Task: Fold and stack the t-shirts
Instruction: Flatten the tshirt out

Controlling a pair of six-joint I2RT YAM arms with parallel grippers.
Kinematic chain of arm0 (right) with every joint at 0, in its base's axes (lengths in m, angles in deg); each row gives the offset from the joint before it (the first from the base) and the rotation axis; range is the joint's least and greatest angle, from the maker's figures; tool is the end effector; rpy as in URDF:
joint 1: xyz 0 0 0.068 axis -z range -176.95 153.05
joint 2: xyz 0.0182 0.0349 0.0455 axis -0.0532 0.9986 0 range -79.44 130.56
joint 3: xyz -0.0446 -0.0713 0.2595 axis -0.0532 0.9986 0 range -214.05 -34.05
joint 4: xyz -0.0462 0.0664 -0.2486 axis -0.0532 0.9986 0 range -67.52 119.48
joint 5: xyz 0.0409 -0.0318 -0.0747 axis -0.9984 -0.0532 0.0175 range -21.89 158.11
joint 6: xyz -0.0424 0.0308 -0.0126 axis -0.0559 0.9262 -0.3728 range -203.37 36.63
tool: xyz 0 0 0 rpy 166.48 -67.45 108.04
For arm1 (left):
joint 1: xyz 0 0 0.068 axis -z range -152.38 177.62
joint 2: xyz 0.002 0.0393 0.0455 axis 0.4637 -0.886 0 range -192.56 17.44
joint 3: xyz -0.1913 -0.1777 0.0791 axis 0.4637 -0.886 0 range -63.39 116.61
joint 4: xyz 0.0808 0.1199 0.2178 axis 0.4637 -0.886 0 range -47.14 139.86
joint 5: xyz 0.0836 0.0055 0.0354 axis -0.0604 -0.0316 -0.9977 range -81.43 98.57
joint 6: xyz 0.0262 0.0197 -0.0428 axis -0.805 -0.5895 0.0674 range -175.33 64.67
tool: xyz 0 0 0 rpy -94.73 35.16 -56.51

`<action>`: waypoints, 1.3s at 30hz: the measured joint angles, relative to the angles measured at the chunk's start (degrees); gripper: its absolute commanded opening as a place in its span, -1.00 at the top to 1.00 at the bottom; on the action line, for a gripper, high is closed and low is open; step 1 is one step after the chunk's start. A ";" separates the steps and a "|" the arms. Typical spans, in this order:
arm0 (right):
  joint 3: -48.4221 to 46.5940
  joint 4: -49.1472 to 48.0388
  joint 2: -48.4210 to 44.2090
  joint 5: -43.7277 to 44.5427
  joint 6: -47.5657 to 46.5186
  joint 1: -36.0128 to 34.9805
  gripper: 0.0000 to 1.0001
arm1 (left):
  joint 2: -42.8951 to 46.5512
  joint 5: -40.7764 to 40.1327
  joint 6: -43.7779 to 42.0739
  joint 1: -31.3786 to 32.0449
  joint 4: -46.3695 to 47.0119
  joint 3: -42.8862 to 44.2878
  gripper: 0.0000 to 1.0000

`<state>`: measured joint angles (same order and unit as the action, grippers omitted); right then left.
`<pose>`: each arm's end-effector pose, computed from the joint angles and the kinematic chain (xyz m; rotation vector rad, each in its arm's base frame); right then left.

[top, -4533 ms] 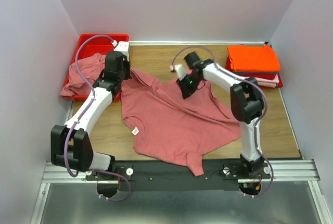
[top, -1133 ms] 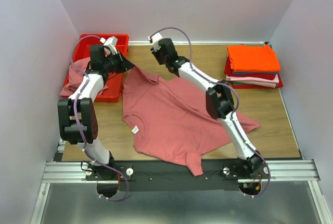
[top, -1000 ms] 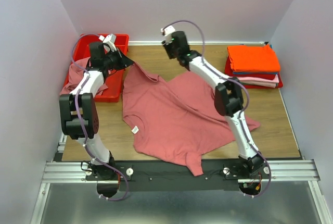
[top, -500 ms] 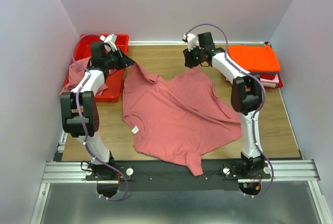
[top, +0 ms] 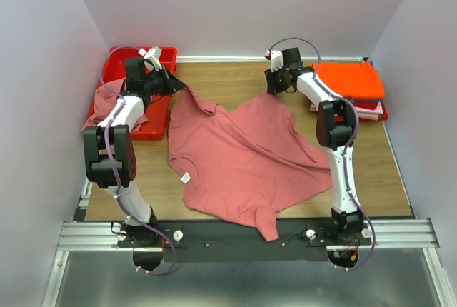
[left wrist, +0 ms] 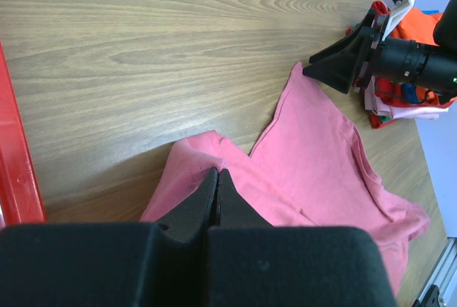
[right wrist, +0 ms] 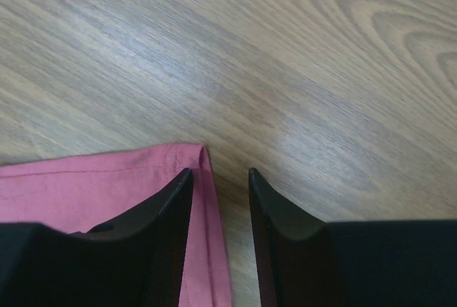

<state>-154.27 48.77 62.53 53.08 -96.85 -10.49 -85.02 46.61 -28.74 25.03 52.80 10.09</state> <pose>0.5328 0.1376 0.1604 -0.6764 2.2976 0.3162 0.4126 -0.0032 0.2604 -0.0873 2.0426 -0.9333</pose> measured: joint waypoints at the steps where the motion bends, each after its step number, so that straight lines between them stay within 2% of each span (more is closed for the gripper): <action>1: -0.22 0.07 0.00 -0.13 0.09 0.00 0.12 | 0.02 0.02 -0.09 0.00 -0.02 0.00 1.00; 13: -2.64 0.26 1.95 -5.35 4.11 0.00 0.12 | 0.00 0.02 -0.61 0.00 -0.02 -0.04 1.00; 18: -3.48 0.15 2.62 -5.66 5.07 0.02 0.19 | 0.00 0.07 -0.63 0.00 -0.02 -0.04 1.00; 21: -3.61 0.04 2.80 -5.88 5.16 0.04 0.33 | 0.00 0.07 -0.66 0.00 -0.02 -0.04 1.00; 24: -3.61 0.24 2.84 -6.58 5.42 0.11 0.60 | 0.00 0.09 -0.66 0.00 -0.02 -0.04 1.00; 27: -3.69 0.61 2.97 -7.72 5.53 0.11 0.96 | 0.00 0.09 -0.66 0.04 -0.02 -0.04 1.00; 35: -3.85 2.62 2.43 -9.14 4.76 0.17 0.99 | 0.04 0.11 -0.68 0.09 -0.44 0.09 1.00; 39: -2.25 5.35 -1.88 -9.05 3.10 0.44 1.00 | 1.11 0.09 -0.63 0.09 -2.12 0.81 1.00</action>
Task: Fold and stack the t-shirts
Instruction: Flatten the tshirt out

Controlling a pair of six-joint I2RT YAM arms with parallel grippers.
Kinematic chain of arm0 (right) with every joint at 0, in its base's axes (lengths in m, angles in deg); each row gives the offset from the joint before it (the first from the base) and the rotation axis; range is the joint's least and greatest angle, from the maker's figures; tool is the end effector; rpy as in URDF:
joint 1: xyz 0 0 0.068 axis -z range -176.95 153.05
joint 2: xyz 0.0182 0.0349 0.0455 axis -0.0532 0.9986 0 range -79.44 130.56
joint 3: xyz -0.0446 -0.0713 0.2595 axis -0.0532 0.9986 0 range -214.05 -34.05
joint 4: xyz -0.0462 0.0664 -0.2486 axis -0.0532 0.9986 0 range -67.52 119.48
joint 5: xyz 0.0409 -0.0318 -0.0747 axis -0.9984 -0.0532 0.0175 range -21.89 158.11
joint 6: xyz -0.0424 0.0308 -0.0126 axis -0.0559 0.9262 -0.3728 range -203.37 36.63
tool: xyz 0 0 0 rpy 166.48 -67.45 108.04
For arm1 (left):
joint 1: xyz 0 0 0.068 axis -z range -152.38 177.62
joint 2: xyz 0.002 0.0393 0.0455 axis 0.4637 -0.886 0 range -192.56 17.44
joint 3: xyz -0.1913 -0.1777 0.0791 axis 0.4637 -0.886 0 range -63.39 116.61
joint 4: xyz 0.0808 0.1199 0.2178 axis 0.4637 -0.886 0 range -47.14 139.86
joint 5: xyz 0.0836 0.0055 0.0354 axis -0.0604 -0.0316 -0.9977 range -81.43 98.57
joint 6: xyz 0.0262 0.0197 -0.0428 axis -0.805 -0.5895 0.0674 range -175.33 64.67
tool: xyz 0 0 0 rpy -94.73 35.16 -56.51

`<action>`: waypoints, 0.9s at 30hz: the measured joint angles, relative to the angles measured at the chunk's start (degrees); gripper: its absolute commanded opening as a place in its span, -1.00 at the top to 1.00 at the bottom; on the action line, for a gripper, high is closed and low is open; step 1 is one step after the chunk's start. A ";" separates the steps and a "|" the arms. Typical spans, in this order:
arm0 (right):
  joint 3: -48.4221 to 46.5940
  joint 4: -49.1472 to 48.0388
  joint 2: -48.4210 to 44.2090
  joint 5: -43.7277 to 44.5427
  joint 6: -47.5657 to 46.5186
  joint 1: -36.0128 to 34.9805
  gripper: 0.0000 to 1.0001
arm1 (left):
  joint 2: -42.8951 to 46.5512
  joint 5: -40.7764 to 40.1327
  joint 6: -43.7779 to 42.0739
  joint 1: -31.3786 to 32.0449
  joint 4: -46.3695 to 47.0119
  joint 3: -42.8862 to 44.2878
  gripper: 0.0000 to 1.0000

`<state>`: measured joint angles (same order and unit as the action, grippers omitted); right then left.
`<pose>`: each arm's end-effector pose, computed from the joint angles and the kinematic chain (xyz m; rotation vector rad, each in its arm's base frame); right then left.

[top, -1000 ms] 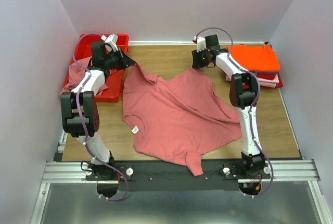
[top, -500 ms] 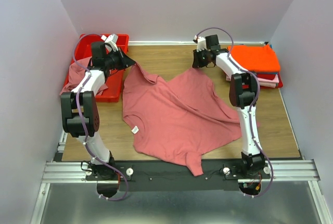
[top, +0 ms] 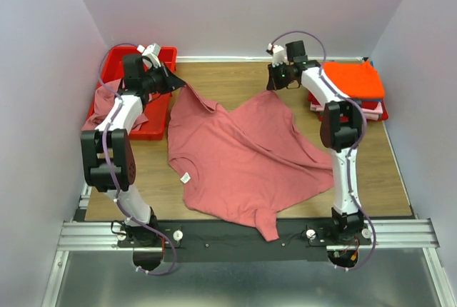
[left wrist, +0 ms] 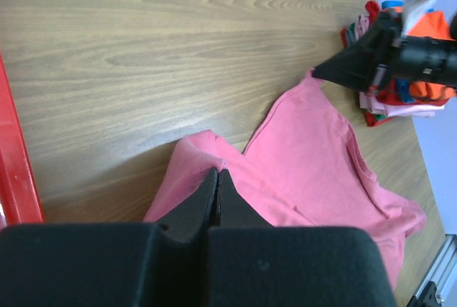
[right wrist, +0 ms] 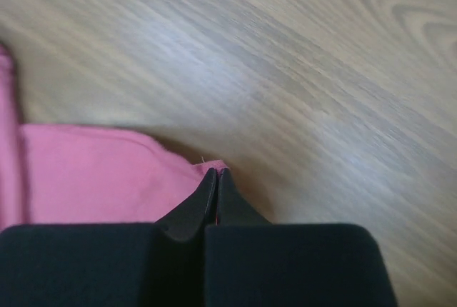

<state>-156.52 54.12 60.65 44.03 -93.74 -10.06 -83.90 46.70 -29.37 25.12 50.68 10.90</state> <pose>0.5263 0.1373 0.1852 -0.6719 2.3027 0.5313 0.4095 -0.0040 0.2694 -0.0750 2.0444 -0.9297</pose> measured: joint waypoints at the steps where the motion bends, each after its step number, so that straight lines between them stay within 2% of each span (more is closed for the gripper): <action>1: 0.90 0.74 -2.03 0.00 -0.57 0.02 0.99 | 1.03 -0.02 0.00 0.00 -0.42 0.17 1.00; 3: 2.60 1.75 -6.60 -0.04 -1.97 0.07 0.99 | 3.74 0.00 0.02 0.00 -0.90 0.33 1.00; 7: 5.29 2.58 -21.79 -0.15 -5.73 0.09 1.00 | 11.61 -0.07 0.24 0.00 -0.87 1.57 1.00; 14: 3.26 2.86 -45.46 -0.44 -10.32 0.09 1.00 | 31.80 -0.26 2.86 0.00 3.08 3.61 1.00; 20: -0.55 3.10 -57.79 0.68 -11.41 0.11 0.99 | 44.54 -0.83 6.71 0.02 9.11 8.13 1.00; 27: -5.27 4.15 -66.23 4.55 -12.72 1.25 0.99 | 49.46 -2.89 8.15 0.02 10.45 20.04 1.00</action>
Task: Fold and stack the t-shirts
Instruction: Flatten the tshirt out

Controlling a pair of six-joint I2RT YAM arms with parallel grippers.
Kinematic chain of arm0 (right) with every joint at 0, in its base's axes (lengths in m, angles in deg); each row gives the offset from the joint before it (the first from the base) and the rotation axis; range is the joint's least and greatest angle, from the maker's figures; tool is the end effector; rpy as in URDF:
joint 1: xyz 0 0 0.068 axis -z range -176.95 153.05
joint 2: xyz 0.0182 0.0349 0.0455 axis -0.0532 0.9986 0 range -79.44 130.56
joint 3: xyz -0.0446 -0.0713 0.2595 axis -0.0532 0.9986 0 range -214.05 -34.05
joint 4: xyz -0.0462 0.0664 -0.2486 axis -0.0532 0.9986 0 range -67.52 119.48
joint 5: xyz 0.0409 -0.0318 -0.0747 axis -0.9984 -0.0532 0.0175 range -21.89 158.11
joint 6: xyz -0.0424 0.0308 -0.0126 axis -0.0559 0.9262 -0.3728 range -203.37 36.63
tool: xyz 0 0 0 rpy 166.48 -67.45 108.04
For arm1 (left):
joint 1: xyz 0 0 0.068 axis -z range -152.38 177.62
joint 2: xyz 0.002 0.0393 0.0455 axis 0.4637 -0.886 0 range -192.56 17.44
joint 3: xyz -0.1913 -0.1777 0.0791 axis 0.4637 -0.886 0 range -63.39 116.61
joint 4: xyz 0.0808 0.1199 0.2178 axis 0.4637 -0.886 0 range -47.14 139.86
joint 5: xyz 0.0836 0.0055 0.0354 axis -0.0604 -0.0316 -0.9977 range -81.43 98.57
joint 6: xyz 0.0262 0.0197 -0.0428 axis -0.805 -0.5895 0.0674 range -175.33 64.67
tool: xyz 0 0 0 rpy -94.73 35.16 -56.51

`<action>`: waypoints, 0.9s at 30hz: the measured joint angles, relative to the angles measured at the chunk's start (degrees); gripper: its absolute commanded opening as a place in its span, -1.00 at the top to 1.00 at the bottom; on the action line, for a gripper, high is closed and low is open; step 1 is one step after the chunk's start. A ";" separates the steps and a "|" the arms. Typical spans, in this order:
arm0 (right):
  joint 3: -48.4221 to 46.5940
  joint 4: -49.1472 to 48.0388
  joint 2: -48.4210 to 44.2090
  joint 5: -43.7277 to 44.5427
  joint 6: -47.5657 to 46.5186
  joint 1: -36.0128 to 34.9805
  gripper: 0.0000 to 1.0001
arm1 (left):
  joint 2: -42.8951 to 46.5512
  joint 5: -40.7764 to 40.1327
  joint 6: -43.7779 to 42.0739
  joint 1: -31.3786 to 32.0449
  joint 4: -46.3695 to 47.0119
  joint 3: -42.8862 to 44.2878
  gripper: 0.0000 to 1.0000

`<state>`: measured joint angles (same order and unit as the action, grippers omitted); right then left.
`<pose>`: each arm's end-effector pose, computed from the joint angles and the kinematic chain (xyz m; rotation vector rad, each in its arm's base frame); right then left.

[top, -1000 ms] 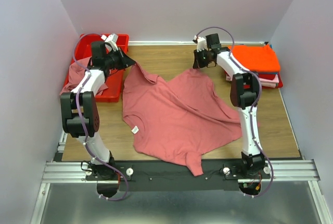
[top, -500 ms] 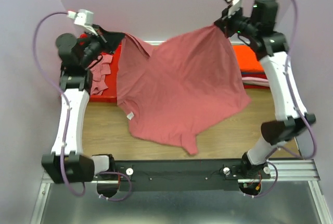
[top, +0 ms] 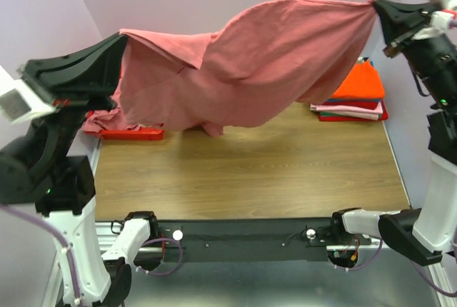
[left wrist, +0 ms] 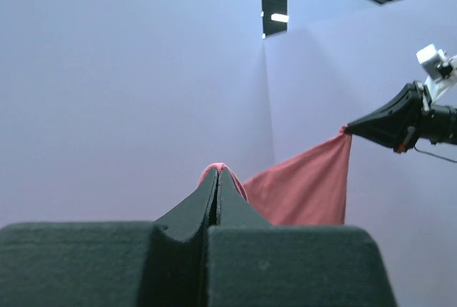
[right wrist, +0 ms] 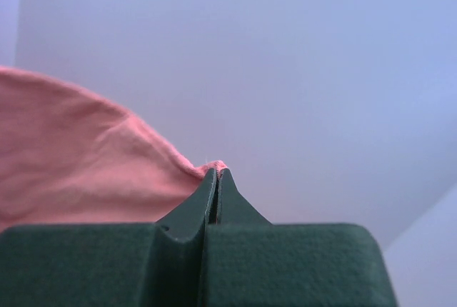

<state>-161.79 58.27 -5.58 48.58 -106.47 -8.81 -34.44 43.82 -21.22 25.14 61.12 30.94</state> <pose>0.1394 0.0413 0.6337 -0.6528 1.0938 0.0451 0.0591 -0.0180 0.6139 0.3797 0.7850 -0.7120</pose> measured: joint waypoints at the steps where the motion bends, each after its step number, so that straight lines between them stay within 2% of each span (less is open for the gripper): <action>1: -1.70 0.33 -0.68 1.27 -0.50 0.09 0.99 | 0.24 -0.39 0.00 0.00 -0.04 1.66 1.00; 10: -10.01 -0.48 -1.66 11.10 -3.50 0.26 0.99 | 0.66 -5.18 -2.47 0.04 -3.78 17.07 1.00; 16: -8.50 -2.64 -2.69 14.58 -4.46 0.26 0.99 | 0.48 -8.61 -5.49 1.79 -5.40 20.57 1.00; 19: -3.93 -3.41 -2.78 14.99 -4.44 0.26 0.99 | 0.50 -10.03 -6.82 2.14 -4.92 16.63 1.00; 21: 0.20 -3.41 -2.80 15.10 -4.37 0.24 0.99 | 0.50 -10.78 -7.63 2.21 -4.31 10.82 1.00; 27: 17.38 -5.20 -0.46 14.78 -3.04 0.26 0.99 | -4.48 -11.78 -8.92 2.23 -1.86 -11.69 1.00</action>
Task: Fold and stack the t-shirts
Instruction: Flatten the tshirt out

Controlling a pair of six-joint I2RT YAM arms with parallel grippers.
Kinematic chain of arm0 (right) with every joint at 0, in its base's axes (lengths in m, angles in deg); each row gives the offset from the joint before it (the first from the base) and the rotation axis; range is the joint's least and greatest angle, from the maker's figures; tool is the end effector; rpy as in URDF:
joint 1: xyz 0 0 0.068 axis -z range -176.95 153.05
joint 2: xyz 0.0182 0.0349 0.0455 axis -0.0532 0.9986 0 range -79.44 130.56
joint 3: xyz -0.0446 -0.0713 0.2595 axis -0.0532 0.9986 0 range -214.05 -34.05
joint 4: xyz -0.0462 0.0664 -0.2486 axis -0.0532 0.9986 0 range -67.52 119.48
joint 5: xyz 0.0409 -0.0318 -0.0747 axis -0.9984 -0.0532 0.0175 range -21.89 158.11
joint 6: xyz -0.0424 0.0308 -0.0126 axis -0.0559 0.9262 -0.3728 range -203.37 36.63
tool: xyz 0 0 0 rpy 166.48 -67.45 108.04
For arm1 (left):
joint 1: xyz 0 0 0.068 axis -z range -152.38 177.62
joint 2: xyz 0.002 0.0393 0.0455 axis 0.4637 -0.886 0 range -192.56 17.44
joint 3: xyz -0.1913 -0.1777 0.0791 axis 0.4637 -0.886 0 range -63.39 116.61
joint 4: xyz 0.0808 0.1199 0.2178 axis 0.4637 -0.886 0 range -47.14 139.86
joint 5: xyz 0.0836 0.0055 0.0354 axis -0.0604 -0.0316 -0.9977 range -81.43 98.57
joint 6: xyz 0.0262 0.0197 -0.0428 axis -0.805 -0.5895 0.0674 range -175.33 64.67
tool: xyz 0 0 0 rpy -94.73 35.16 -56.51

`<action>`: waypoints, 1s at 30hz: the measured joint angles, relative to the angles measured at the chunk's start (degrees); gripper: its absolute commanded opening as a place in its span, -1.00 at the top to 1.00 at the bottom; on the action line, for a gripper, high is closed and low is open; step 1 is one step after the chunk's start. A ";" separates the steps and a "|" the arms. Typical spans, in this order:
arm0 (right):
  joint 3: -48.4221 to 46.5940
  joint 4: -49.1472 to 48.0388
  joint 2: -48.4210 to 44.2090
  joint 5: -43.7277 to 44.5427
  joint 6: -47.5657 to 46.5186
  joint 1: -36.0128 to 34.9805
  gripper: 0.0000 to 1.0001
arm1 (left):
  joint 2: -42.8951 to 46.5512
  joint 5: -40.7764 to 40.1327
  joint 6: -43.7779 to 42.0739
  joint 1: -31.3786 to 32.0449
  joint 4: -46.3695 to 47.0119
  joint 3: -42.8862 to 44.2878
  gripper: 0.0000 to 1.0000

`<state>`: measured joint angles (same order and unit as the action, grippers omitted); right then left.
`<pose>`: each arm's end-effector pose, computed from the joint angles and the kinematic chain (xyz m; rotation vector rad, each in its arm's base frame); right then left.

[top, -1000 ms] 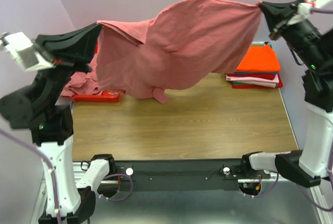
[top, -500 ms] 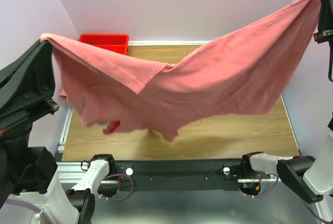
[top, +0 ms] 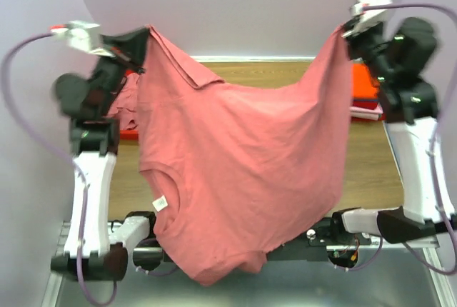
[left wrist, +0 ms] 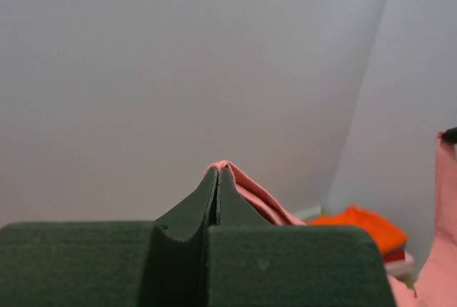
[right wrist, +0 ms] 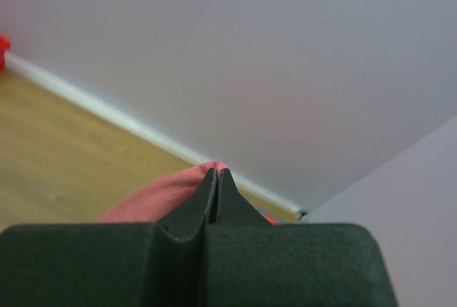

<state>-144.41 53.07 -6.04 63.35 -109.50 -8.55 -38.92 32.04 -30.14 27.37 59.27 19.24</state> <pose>0.2082 0.0456 0.5739 -0.5362 1.3596 -0.1461 0.1535 -0.0135 0.5578 0.1656 1.0093 -0.5912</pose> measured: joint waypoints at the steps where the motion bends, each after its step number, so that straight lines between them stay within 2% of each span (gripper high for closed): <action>1: 2.36 -0.26 0.79 -0.28 0.26 0.00 0.99 | -1.75 -0.11 -0.28 0.00 0.92 -3.89 1.00; 5: 15.21 -3.82 7.30 -1.73 2.16 0.00 0.99 | -11.80 -1.11 -1.42 0.00 3.82 -15.76 1.00; 10: 24.70 -13.05 20.61 -2.36 4.39 0.07 0.99 | -26.14 -1.64 -2.75 0.00 6.97 -18.29 1.00; 14: 25.29 -17.40 31.63 -2.36 6.19 0.13 0.99 | -38.32 -1.62 -3.76 0.00 9.42 -12.98 1.00; 19: 22.18 -20.13 41.00 -2.25 7.67 0.57 0.99 | -46.64 -1.64 -4.87 0.00 9.27 -7.54 1.00; 25: 19.02 -22.10 42.23 -2.14 9.01 1.51 0.99 | -50.64 -1.60 -5.77 0.00 8.96 -2.12 1.00; 30: 18.53 -23.82 42.16 -2.67 10.93 3.69 0.99 | -51.23 -1.27 -6.16 0.00 8.63 -1.55 1.00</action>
<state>-125.88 29.25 36.13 60.69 -98.58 -4.85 -90.15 30.77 -36.30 27.37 67.90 17.69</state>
